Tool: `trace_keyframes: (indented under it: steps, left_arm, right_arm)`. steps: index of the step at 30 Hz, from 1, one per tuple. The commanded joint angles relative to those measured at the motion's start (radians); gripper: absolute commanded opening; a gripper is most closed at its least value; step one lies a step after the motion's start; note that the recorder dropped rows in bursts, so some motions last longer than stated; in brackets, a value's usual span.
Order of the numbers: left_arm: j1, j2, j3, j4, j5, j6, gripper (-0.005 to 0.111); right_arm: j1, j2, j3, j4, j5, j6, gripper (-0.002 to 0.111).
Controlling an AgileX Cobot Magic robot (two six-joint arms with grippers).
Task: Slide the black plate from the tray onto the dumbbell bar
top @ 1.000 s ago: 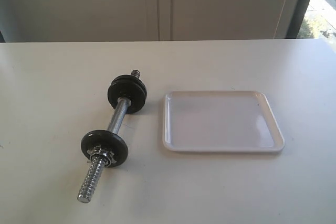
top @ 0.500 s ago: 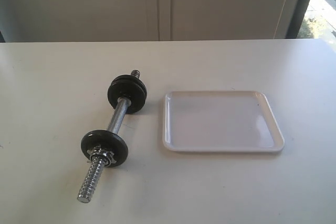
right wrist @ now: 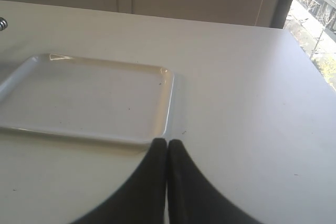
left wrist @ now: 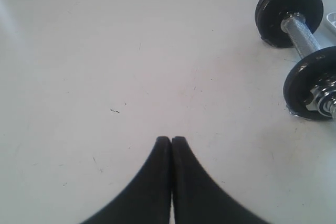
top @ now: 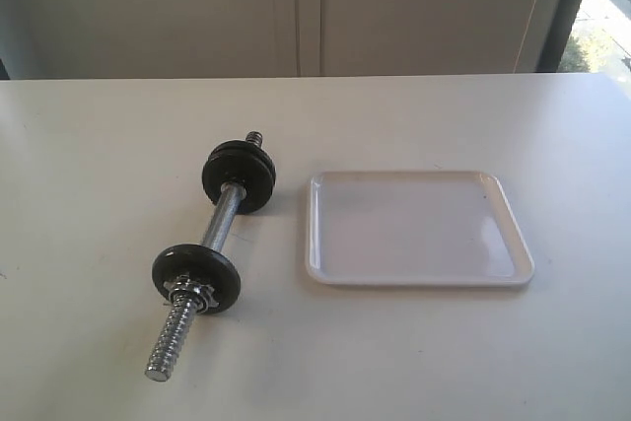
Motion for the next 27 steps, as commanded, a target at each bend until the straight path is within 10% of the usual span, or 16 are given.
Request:
trace_keyframes:
  steps: [1,27]
  left_arm:
    - [-0.008,-0.004,0.003,0.0,0.0,-0.006,0.0]
    - [0.083,-0.004,0.003,0.0,0.0,-0.008,0.0]
  right_arm:
    - [0.002,-0.006,0.004,0.002,-0.004,-0.004,0.0]
    - [0.002,-0.006,0.004,0.002,-0.004,-0.004,0.0]
